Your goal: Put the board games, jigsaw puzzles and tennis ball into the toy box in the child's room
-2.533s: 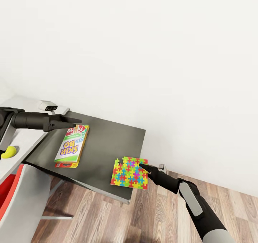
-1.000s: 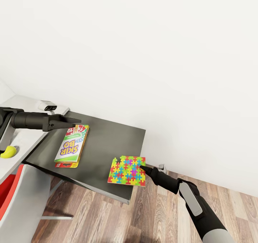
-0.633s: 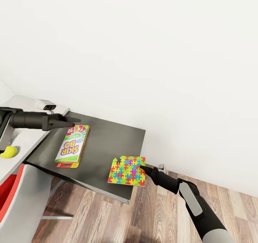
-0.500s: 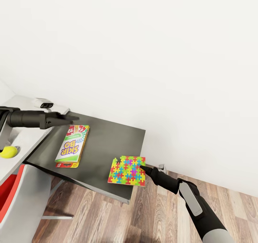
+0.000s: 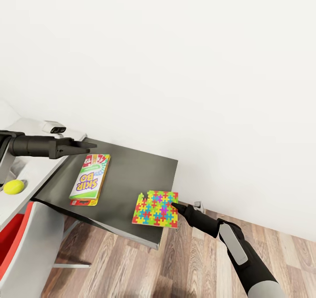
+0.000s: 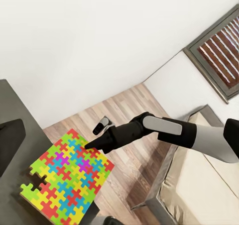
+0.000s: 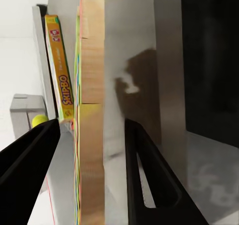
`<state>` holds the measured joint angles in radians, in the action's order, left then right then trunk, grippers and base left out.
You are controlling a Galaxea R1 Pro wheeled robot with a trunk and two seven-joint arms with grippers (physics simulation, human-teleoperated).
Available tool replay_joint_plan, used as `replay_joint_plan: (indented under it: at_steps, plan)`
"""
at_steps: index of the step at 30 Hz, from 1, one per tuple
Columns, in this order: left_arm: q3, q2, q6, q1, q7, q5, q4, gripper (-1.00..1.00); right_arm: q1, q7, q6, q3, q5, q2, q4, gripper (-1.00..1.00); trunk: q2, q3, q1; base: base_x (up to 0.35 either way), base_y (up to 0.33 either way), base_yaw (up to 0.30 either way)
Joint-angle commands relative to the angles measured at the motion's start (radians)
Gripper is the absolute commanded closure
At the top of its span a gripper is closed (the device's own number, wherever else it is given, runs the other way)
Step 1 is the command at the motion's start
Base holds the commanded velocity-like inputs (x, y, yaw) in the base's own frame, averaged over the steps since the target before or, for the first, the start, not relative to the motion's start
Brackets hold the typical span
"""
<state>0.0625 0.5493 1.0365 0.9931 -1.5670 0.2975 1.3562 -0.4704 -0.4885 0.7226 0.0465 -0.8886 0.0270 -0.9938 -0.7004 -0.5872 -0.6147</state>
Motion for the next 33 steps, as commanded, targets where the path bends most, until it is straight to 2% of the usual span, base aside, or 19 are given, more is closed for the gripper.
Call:
replay_joint_plan:
  at_steps: [1,7,15,27,33]
  plan:
    - [0.003,0.001,0.011,0.001,-0.004,0.000,0.000,-1.00,0.000,-0.001,0.003,0.001,-0.002,0.001,0.000,1.00,0.006,0.002,0.004,0.000,0.000,0.000]
    - [0.008,0.003,0.011,0.000,-0.004,-0.001,0.000,-1.00,0.001,-0.001,0.001,0.001,-0.001,0.002,-0.006,1.00,0.048,0.021,0.027,0.000,0.000,0.000]
    - [0.012,0.010,0.011,-0.032,-0.004,-0.001,0.000,-1.00,0.002,-0.005,0.000,0.000,-0.001,0.001,-0.011,1.00,0.104,0.046,0.057,0.000,0.000,0.000]
    - [0.011,0.012,0.011,-0.058,-0.004,-0.018,0.000,-1.00,0.008,-0.007,-0.001,-0.008,-0.007,0.002,-0.013,1.00,0.188,0.086,0.103,0.000,0.000,0.000]
    - [0.012,0.033,0.011,-0.059,-0.004,-0.018,0.000,-1.00,0.009,-0.008,-0.002,-0.008,-0.009,0.002,-0.013,1.00,0.230,0.114,0.126,0.000,0.000,0.000]
